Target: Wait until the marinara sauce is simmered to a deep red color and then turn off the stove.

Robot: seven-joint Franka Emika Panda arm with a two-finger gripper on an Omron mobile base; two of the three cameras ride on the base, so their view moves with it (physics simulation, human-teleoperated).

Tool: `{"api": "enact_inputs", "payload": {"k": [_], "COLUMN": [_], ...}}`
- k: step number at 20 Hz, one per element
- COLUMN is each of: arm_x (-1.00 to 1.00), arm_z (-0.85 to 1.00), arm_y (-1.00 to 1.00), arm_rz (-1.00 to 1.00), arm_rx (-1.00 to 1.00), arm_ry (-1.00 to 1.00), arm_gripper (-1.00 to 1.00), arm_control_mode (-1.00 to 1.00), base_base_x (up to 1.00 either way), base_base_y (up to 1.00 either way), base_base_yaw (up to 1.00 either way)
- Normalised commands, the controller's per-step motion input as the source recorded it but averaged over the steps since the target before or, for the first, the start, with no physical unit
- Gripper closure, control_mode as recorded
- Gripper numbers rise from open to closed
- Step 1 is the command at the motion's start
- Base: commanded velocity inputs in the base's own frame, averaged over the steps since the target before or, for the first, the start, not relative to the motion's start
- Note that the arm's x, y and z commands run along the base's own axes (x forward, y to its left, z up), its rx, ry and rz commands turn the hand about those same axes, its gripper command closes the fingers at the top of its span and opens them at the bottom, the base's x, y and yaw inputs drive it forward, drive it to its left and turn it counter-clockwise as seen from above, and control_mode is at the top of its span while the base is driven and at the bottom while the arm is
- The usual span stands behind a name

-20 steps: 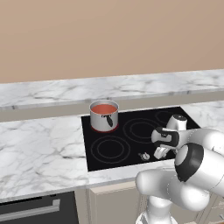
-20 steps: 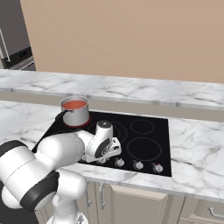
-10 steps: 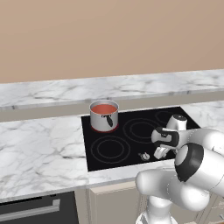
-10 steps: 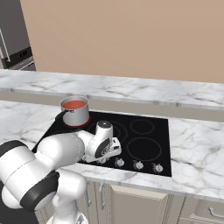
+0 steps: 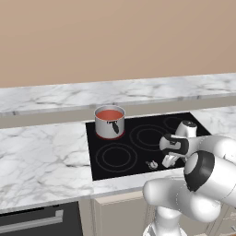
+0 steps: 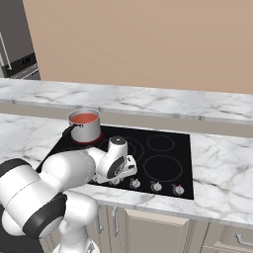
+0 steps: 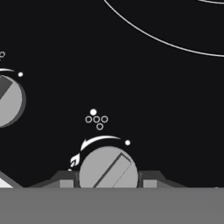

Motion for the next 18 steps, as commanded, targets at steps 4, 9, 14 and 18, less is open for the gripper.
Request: {"api": "enact_inputs", "payload": {"k": [4,9,14,18], "arm_x": [0.0,0.0,0.0,0.0], "arm_z": [0.0,0.0,0.0,0.0], "arm_y": [0.0,0.0,0.0,0.0], "arm_rz": [0.0,0.0,0.0,0.0], "arm_rx": [0.0,0.0,0.0,0.0], "arm_ry": [0.0,0.0,0.0,0.0], "arm_gripper": [1.0,1.0,1.0,1.0], "arm_control_mode": [-1.0,-1.0,-1.0,-1.0], "base_base_x": [0.0,0.0,0.0,0.0], "base_base_y": [0.0,0.0,0.0,0.0], "base_base_yaw": [0.0,0.0,0.0,0.0]}}
